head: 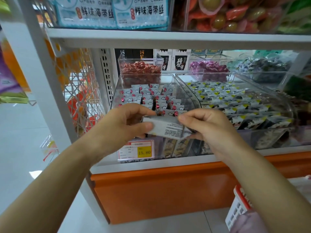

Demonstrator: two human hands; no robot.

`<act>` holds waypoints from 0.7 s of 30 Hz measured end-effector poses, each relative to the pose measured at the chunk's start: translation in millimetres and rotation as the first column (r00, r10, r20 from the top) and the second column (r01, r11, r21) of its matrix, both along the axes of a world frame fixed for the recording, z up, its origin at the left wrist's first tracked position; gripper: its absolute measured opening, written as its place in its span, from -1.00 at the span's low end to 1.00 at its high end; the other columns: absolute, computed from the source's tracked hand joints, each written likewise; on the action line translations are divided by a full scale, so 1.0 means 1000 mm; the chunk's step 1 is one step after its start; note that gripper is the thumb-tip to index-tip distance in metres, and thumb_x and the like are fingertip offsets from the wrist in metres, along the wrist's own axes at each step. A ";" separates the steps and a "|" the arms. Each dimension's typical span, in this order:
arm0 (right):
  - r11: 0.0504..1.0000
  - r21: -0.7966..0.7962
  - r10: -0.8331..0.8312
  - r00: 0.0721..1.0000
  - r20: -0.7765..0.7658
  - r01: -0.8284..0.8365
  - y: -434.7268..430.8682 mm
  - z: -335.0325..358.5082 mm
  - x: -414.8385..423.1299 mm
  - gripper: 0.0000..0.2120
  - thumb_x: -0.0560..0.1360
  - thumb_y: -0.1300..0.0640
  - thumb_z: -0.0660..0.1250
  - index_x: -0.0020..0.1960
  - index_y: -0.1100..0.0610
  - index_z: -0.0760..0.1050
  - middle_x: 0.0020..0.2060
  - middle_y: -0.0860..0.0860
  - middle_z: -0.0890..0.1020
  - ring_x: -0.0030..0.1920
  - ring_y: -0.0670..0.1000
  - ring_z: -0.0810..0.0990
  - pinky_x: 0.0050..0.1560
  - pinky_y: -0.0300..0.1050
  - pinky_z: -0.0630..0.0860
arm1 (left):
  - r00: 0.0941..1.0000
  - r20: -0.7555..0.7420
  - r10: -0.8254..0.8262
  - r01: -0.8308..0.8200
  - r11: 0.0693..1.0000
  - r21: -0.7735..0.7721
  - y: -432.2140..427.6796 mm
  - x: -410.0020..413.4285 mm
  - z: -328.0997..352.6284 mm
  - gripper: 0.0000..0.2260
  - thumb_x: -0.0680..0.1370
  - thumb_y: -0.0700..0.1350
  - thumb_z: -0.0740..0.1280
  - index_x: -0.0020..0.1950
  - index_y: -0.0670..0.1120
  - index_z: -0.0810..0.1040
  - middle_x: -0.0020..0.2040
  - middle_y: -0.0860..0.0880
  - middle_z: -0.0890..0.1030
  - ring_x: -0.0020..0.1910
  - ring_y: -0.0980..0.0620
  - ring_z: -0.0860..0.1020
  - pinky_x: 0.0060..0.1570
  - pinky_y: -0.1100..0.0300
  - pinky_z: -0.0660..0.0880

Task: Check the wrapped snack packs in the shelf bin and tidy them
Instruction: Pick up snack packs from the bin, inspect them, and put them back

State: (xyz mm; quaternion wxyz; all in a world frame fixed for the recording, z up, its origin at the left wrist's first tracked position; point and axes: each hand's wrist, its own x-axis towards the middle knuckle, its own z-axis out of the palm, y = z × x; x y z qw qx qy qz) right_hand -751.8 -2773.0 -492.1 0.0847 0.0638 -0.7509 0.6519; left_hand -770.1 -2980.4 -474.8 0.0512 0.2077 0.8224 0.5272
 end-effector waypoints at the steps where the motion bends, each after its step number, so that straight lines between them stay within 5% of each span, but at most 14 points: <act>1: 0.999 -0.011 0.046 0.998 0.038 -0.046 0.003 0.001 -0.001 -0.83 0.46 0.23 0.36 -0.26 0.06 0.64 -0.32 -0.02 0.70 -0.25 -0.07 0.68 -0.31 -0.20 0.61 | 1.000 -0.006 0.004 -0.004 1.000 0.003 -0.001 0.000 0.000 -0.84 0.47 -0.10 0.34 0.02 0.10 0.56 -0.11 0.08 0.67 -0.10 0.09 0.64 -0.07 0.21 0.59; 8: 0.984 -0.108 0.156 0.973 0.170 -0.139 0.012 0.002 -0.006 -0.91 0.21 0.11 0.41 -0.32 0.10 0.64 -0.33 0.00 0.69 -0.26 -0.06 0.66 -0.22 -0.17 0.63 | 0.998 -0.047 -0.032 0.033 0.999 0.019 0.001 0.000 0.001 -0.81 0.54 -0.17 0.26 0.04 0.08 0.57 -0.12 0.11 0.67 -0.14 0.15 0.62 -0.11 0.34 0.55; 16: 0.949 -0.284 0.186 0.971 0.150 -0.138 0.004 -0.001 -0.004 -0.86 0.29 0.11 0.37 -0.29 0.17 0.65 -0.26 0.12 0.70 -0.25 0.03 0.69 -0.34 -0.19 0.61 | 0.997 -0.041 0.063 -0.061 0.997 0.041 0.003 -0.002 -0.001 -0.82 0.57 -0.15 0.22 0.10 0.01 0.56 -0.07 0.02 0.67 -0.07 0.08 0.64 -0.01 0.16 0.59; 19: 0.908 -0.380 0.220 0.972 0.078 -0.175 -0.004 -0.002 -0.002 -0.75 0.33 0.01 0.36 -0.07 0.11 0.65 -0.04 0.13 0.68 -0.08 0.03 0.67 -0.16 -0.17 0.62 | 0.980 -0.041 0.195 -0.188 0.973 0.133 0.005 -0.005 -0.003 -0.85 0.58 -0.14 0.21 0.08 -0.09 0.55 -0.06 -0.03 0.66 -0.13 0.11 0.65 -0.11 0.24 0.60; 21: 0.962 -0.222 0.162 0.987 -0.011 -0.161 -0.010 -0.006 0.000 -0.65 0.33 -0.01 0.40 0.11 -0.05 0.57 0.05 0.02 0.64 -0.01 -0.02 0.66 -0.02 -0.15 0.60 | 0.966 -0.019 0.260 -0.250 0.945 0.210 0.006 -0.006 -0.003 -0.87 0.58 -0.16 0.23 0.04 -0.11 0.55 -0.07 -0.08 0.63 -0.14 0.09 0.64 -0.19 0.34 0.57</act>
